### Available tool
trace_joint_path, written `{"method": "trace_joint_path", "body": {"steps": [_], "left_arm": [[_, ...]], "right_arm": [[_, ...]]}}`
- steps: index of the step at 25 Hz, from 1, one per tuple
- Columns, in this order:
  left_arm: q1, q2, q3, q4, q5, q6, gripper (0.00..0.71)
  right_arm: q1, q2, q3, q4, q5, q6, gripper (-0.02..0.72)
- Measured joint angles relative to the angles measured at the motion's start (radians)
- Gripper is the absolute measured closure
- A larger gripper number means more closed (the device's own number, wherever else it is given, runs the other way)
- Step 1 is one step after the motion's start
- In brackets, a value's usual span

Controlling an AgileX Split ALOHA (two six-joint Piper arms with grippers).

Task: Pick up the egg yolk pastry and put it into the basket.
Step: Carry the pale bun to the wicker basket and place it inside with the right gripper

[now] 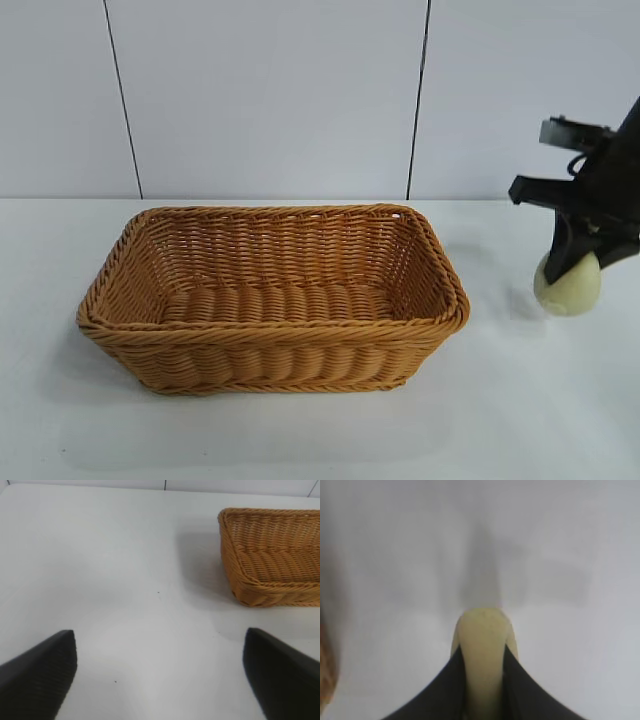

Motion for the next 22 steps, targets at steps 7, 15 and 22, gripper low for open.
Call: {"method": "trace_joint_path", "body": {"steps": [7,15,22], "left_arm": [[0.0,0.0,0.0,0.0,0.0,0.0,0.015],[0.0,0.0,0.0,0.0,0.0,0.0,0.015],[0.0,0.0,0.0,0.0,0.0,0.0,0.015]], "right_arm": [[0.001,-0.024,-0.203,0.0,0.18,-0.001,0.627],[0.158,-0.024,-0.268,0.002,0.181,0.006,0.629],[0.417,-0.024,-0.268,0.005,0.097,0.05,0.629]]}}
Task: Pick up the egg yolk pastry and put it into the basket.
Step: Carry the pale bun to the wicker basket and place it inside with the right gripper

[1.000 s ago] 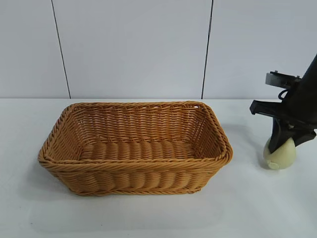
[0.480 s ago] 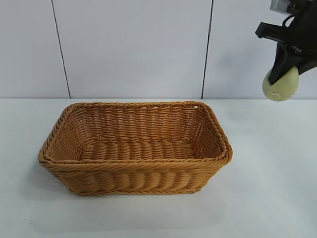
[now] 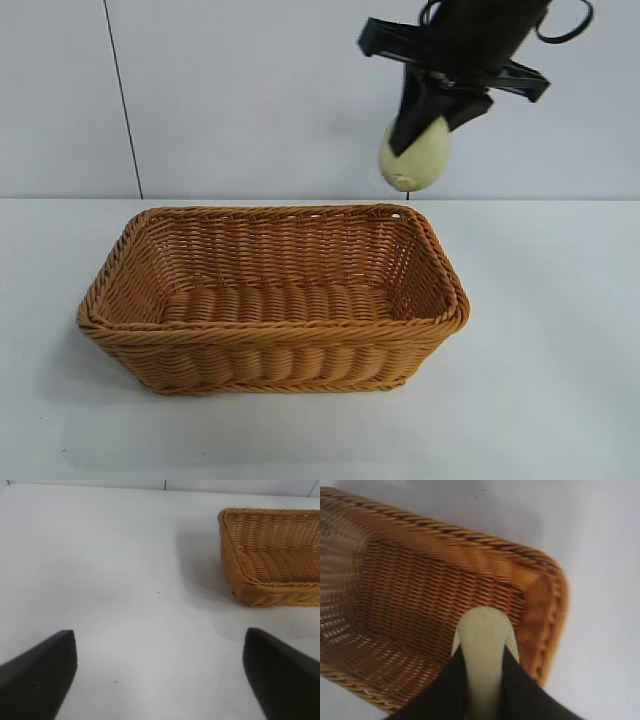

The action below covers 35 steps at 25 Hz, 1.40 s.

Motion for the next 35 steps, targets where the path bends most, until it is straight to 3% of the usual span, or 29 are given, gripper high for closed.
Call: {"method": "trace_joint_path", "body": {"steps": [7,17,23,26,29,31,35], "left_arm": [[0.0,0.0,0.0,0.0,0.0,0.0,0.015],[0.0,0.0,0.0,0.0,0.0,0.0,0.015],[0.0,0.0,0.0,0.0,0.0,0.0,0.015],[0.0,0.0,0.0,0.0,0.0,0.0,0.015],[0.0,0.0,0.0,0.0,0.0,0.0,0.015],[0.0,0.0,0.0,0.0,0.0,0.0,0.015],[0.0,0.0,0.0,0.0,0.0,0.0,0.015]], "right_arm": [[0.159,0.015,0.0,-0.031,-0.128,0.072,0.629],[0.168,0.239,-0.002,-0.047,-0.23,0.104,0.629],[0.168,0.323,-0.001,-0.047,-0.242,0.104,0.616],[0.168,0.324,-0.002,-0.047,-0.242,0.104,0.513],[0.168,0.312,-0.002,-0.047,-0.23,0.104,0.261],[0.168,0.288,-0.002,-0.048,-0.212,0.104,0.144],[0.168,0.215,-0.036,-0.097,-0.125,0.11,0.08]]}}
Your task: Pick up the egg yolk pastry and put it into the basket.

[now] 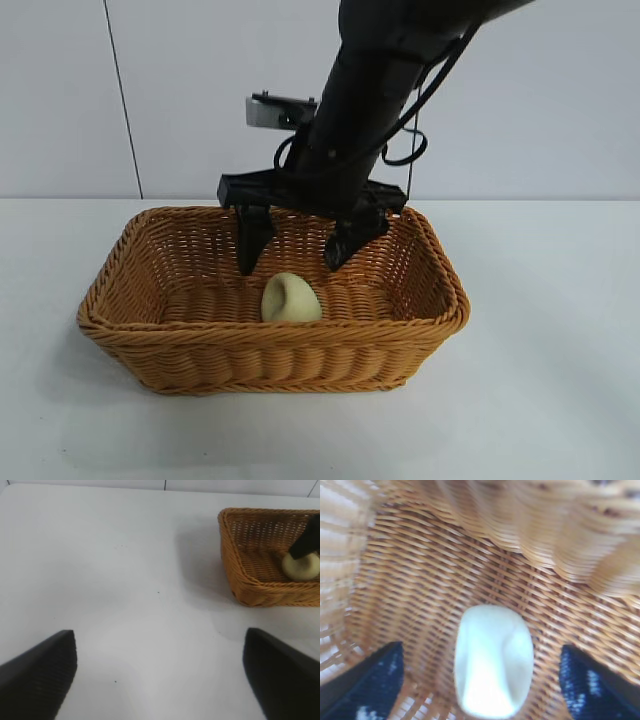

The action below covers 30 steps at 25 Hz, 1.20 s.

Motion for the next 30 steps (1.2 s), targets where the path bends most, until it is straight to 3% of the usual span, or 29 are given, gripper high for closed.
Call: {"method": "trace_joint_path", "body": {"steps": [6,8,14,26,30], "left_arm": [[0.0,0.0,0.0,0.0,0.0,0.0,0.015],[0.0,0.0,0.0,0.0,0.0,0.0,0.015],[0.0,0.0,0.0,0.0,0.0,0.0,0.014],[0.0,0.0,0.0,0.0,0.0,0.0,0.014],[0.0,0.0,0.0,0.0,0.0,0.0,0.014]], "right_arm": [[0.0,-0.031,-0.214,-0.15,0.313,0.019,0.072],[-0.01,-0.031,-0.271,-0.181,0.372,0.034,0.071],[-0.111,-0.032,-0.304,-0.195,0.408,0.05,0.071],[-0.488,-0.031,-0.304,-0.216,0.427,0.05,0.071],[-0.568,-0.031,-0.304,-0.218,0.427,0.05,0.071]]}}
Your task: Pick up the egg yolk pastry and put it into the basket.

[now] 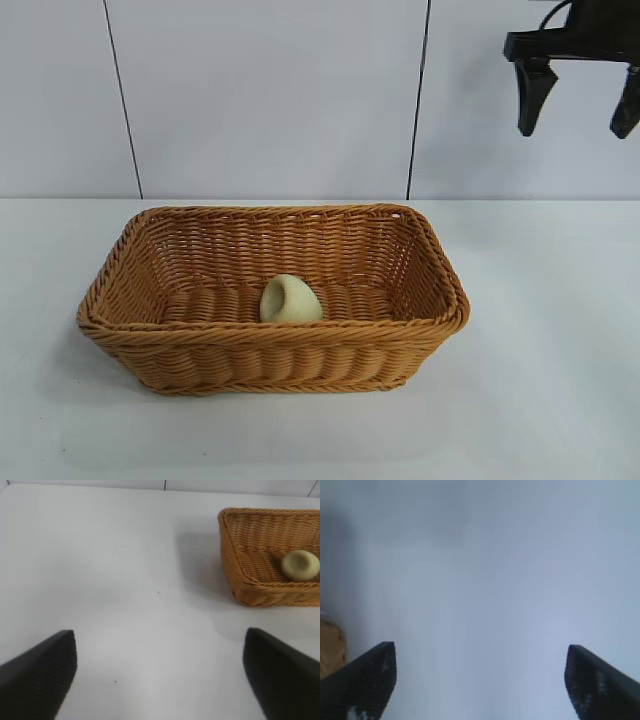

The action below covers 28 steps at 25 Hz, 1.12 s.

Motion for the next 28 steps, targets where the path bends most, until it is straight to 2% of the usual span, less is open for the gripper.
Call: {"method": "trace_joint_path", "body": {"steps": [5,9,18,28], "left_arm": [[0.0,0.0,0.0,0.0,0.0,0.0,0.014],[0.0,0.0,0.0,0.0,0.0,0.0,0.014],[0.0,0.0,0.0,0.0,0.0,0.0,0.014],[0.0,0.0,0.0,0.0,0.0,0.0,0.014]], "right_arm": [[-0.006,-0.005,0.016,0.011,-0.001,-0.015,0.071],[0.009,-0.046,0.128,0.023,-0.001,-0.031,0.071],[0.009,-0.288,0.564,0.032,-0.001,-0.061,0.071],[0.009,-0.777,1.06,0.035,-0.008,-0.083,0.071]]}}
